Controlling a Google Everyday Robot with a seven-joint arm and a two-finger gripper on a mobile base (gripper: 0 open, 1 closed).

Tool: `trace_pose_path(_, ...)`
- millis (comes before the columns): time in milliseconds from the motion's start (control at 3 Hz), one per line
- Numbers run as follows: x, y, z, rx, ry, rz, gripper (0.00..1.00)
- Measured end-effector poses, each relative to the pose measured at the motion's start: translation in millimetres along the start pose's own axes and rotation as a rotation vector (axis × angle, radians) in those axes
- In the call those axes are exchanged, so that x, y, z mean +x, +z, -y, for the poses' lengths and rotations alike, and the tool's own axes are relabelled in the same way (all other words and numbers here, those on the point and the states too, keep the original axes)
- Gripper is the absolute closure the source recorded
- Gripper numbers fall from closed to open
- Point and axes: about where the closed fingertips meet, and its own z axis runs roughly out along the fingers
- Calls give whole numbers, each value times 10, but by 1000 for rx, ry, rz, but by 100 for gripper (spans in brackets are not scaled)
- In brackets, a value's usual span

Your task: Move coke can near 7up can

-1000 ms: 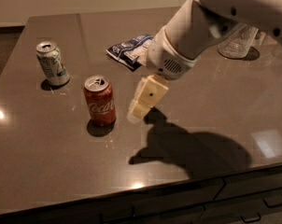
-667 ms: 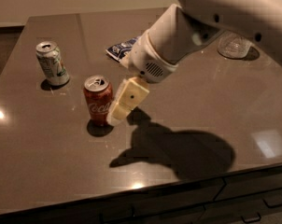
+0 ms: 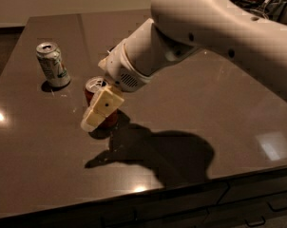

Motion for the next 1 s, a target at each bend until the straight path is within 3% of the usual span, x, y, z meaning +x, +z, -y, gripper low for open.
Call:
trace_pose_path(333, -84, 137, 36, -12, -9, 17, 13)
trace_pose_path(1000, -219, 220, 185, -55, -7, 16, 60)
